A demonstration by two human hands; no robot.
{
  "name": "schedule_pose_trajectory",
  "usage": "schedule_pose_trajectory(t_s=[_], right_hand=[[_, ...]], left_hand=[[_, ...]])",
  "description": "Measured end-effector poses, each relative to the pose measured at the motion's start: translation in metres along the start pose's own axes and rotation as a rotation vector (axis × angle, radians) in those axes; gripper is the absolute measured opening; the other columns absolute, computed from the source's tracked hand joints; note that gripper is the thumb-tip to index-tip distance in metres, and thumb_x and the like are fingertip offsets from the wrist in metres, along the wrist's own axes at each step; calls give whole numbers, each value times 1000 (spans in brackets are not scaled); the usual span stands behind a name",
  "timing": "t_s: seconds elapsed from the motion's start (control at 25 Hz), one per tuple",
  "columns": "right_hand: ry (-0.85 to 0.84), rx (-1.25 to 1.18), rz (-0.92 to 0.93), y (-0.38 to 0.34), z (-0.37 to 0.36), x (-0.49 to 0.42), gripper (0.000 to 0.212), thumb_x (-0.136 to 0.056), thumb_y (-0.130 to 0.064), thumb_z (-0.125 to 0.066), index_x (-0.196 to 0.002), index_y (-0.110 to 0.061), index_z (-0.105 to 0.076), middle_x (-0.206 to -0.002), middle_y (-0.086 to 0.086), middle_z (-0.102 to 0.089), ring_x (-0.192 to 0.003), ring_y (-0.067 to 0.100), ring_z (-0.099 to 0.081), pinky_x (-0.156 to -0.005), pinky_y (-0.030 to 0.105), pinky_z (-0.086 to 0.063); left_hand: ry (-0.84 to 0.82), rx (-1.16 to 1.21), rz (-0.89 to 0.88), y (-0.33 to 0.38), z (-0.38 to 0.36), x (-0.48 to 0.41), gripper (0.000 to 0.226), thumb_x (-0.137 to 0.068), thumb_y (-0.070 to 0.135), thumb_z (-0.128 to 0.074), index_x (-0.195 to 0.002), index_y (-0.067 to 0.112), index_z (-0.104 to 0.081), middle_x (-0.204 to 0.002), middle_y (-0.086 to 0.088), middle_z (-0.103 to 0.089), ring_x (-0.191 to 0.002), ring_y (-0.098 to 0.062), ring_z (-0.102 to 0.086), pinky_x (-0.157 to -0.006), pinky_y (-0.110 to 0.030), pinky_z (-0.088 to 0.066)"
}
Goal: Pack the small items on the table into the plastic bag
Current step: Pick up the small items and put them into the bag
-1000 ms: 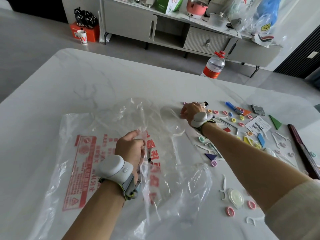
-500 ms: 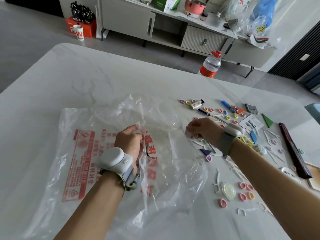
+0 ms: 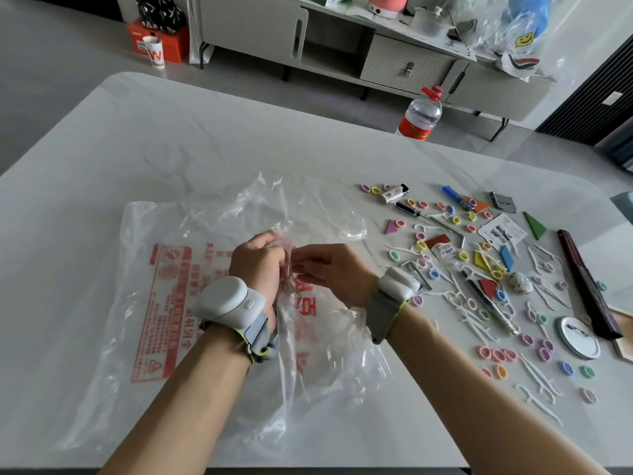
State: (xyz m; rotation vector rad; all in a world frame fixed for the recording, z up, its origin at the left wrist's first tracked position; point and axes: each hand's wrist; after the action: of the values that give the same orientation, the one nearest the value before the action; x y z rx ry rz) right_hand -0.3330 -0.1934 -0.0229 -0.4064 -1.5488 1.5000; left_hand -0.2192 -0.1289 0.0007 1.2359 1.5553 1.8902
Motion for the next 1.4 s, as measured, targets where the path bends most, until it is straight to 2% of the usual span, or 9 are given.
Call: schedule_pose_trajectory(t_s=[0.12, 0.28, 0.4, 0.48, 0.64, 0.8, 0.96, 1.12, 1.4], right_hand=[[94, 80, 47, 5, 13, 12, 30, -89, 15, -47, -113, 6, -62, -104, 20, -66, -73, 4, -64, -77, 19, -54], [348, 248, 86, 21, 40, 39, 24, -85, 0, -63, -89, -21, -71, -71, -8, -69, -58, 0, -62, -64, 21, -51], [705, 593, 28, 37, 79, 61, 20, -84, -12, -64, -93, -29, -71, -84, -7, -71, -71, 10, -64, -68, 27, -51], [784, 809, -105, 42, 104, 68, 22, -83, -18, -65, -102, -29, -68, -99, -4, -69, -85, 18, -62, -71, 28, -46], [610, 966, -262, 50, 118, 69, 36, -80, -23, -72, -115, -23, -61, -114, 2, -64, -101, 23, -57, -76, 29, -42], [600, 882, -224, 54, 119, 67, 33, -79, -19, -73, -110, -21, -64, -106, 3, -69, -98, 22, -60, -74, 26, -39], [540, 959, -223, 52, 120, 62, 22, -79, -17, -72, -100, -16, -67, -107, 6, -61, -96, 24, -53, -74, 28, -38], [498, 968, -207, 51, 120, 58, 21, -78, -19, -75, -96, -11, -68, -109, 7, -57, -99, 26, -54, -79, 31, -42], [523, 925, 26, 56, 107, 50, 17, -75, -13, -75, -88, -12, -64, -100, -3, -57, -83, 15, -50, -60, 23, -28]], left_hand=[[-19, 35, 1, -4, -3, -1, 38, -54, 5, -47, -74, 27, -70, -48, 3, -53, -55, -24, -43, -58, -30, -35], [-42, 67, 31, -3, -9, 8, 41, -63, -4, -44, -70, 28, -67, -44, 1, -49, -40, -16, -40, -47, -22, -33], [-58, 121, 51, -3, -16, 16, 46, -72, -14, -36, -76, 21, -64, -49, -2, -45, -37, -11, -35, -39, -14, -26], [-65, 134, 53, -7, -20, 16, 46, -71, -15, -34, -76, 19, -64, -57, -4, -47, -41, -13, -33, -42, -15, -24], [-73, 119, 30, -13, -24, 14, 47, -70, -14, -34, -87, 15, -67, -65, -6, -53, -41, -13, -35, -46, -20, -23], [-63, 76, 14, -18, -28, 11, 54, -72, -13, -36, -110, 11, -65, -68, -6, -55, -41, -12, -37, -41, -20, -27], [-54, 94, 16, -21, -27, 7, 55, -71, -13, -38, -113, 11, -65, -54, 1, -53, -40, -13, -37, -43, -22, -28], [-53, 85, 14, -19, -29, 9, 55, -72, -13, -38, -114, 10, -65, -60, -2, -52, -39, -10, -38, -38, -16, -27], [-61, 85, 15, -19, -26, 8, 56, -70, -13, -38, -113, 10, -66, -48, 7, -53, -38, -10, -39, -41, -18, -31]])
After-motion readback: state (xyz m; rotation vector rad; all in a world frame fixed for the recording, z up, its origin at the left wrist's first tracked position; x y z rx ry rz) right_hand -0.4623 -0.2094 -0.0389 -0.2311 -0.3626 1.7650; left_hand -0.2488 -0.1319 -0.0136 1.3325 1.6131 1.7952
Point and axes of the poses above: each hand's wrist, its own x-axis away from the middle knuckle, its own z-axis out of the back of the hand, y = z × x
